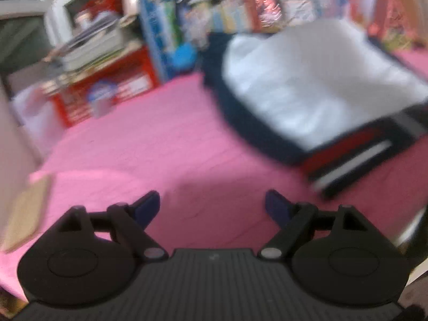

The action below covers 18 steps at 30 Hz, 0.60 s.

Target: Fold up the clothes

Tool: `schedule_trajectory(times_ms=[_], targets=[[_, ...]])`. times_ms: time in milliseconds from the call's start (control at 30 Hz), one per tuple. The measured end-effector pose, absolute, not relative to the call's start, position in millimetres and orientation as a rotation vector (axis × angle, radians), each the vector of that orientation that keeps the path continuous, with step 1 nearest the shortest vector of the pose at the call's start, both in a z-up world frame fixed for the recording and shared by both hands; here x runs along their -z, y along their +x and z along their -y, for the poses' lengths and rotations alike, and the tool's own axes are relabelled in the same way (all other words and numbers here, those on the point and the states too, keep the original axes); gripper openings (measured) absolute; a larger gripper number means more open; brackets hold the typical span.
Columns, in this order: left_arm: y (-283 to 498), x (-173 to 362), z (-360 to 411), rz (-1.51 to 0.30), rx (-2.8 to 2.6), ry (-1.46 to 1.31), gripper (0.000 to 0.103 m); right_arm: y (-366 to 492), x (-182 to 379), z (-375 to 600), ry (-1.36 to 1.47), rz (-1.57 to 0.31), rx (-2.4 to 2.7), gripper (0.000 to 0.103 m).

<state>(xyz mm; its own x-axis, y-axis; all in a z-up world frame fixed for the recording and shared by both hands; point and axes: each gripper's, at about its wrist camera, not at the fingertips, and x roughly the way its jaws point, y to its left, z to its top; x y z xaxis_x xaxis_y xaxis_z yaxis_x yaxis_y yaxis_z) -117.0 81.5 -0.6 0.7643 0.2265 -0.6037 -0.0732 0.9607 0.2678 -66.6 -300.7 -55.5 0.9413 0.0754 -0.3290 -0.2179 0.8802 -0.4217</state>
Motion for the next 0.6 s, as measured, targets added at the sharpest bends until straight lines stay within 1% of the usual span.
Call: schedule_trajectory(times_ms=[33, 133, 233, 300, 367, 500, 600], targets=[[-117.3, -4.4, -88.2, -0.675, -0.175, 0.197, 0.078, -65.3, 53.5, 310.2, -0.475, -0.329, -0.120, 0.083], [-115.0, -22.2, -104.8, -0.618, -0.184, 0.063, 0.078, -58.1, 38.5, 334.4, -0.361, -0.383, -0.083, 0.082], [-100.7, -37.7, -102.8, -0.522, -0.090, -0.106, 0.079, -46.4, 19.8, 351.3, -0.173, -0.382, -0.109, 0.082], [-84.9, -38.6, -93.0, -0.497, -0.036, -0.155, 0.079, -31.7, 13.8, 355.3, -0.037, -0.415, -0.160, 0.083], [-68.7, -36.9, -75.2, -0.487, -0.002, -0.109, 0.079, -20.1, 14.0, 351.8, 0.007, -0.432, -0.178, 0.083], [-41.8, -31.4, -40.7, -0.479, 0.066, -0.017, 0.079, -9.8, 13.1, 329.8, -0.060, -0.416, -0.226, 0.083], [-23.4, -21.7, -23.5, -0.486, 0.092, 0.038, 0.079, -5.9, 1.7, 311.1, -0.100, -0.384, -0.276, 0.083]])
